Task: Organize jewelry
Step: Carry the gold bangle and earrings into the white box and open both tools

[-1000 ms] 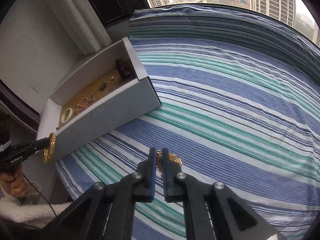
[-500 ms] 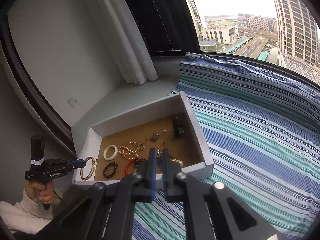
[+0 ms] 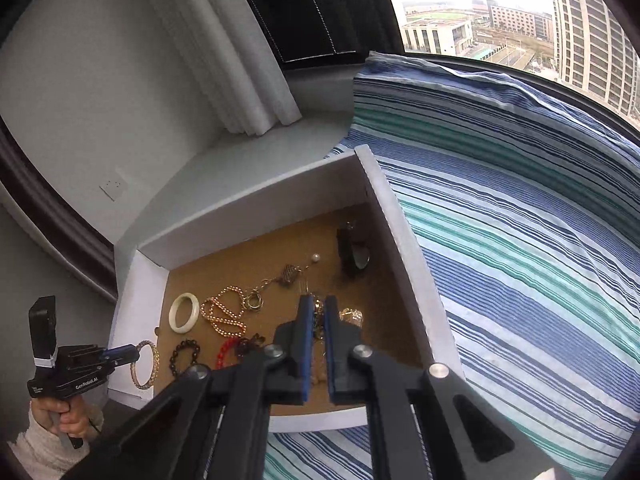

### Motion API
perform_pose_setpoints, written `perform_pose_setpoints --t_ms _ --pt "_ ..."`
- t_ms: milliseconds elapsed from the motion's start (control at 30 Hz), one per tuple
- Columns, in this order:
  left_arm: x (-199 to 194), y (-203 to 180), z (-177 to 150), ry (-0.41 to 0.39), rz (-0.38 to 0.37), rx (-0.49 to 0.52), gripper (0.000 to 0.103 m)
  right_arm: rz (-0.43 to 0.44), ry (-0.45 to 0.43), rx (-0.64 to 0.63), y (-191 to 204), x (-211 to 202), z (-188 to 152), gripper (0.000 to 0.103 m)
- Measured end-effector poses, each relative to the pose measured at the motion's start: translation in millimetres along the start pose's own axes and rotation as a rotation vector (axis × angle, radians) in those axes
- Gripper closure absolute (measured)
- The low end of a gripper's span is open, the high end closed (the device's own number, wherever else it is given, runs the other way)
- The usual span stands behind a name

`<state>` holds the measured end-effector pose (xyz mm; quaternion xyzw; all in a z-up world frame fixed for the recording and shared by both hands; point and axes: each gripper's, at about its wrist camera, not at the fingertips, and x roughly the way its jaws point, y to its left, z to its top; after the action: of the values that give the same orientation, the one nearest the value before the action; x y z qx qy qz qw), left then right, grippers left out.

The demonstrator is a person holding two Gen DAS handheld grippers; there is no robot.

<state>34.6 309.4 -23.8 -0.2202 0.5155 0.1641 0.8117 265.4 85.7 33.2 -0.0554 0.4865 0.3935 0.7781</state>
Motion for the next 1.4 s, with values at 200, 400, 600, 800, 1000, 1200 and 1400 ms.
perform_pose_setpoints --t_ms 200,400,600,800,1000,1200,1400 --pt "23.6 1.7 5.1 0.031 0.021 -0.011 0.099 -0.058 0.058 0.010 -18.9 31.6 -6.5 0.098" --pt "30.1 2.8 3.1 0.020 0.078 -0.034 0.050 -0.116 0.079 0.009 -25.2 46.0 -13.1 0.069" --pt "3.6 -13.1 -0.8 -0.093 0.139 -0.042 0.019 -0.110 0.063 -0.030 -6.2 30.7 -20.4 0.050" --pt "-18.5 -41.8 -4.4 -0.190 0.220 -0.051 0.008 -0.138 0.106 -0.163 40.2 28.8 -34.2 0.039" --pt "-32.0 -59.5 -6.6 -0.238 0.244 -0.048 0.006 -0.169 0.053 -0.269 87.9 18.0 -51.7 0.028" --pt "-38.8 -62.5 -5.6 -0.258 0.299 -0.054 0.006 -0.195 0.018 -0.283 107.8 17.5 -56.9 0.028" --pt "-42.3 -57.0 -4.6 -0.268 0.319 -0.081 0.006 -0.199 0.012 -0.269 111.1 19.6 -58.3 0.028"
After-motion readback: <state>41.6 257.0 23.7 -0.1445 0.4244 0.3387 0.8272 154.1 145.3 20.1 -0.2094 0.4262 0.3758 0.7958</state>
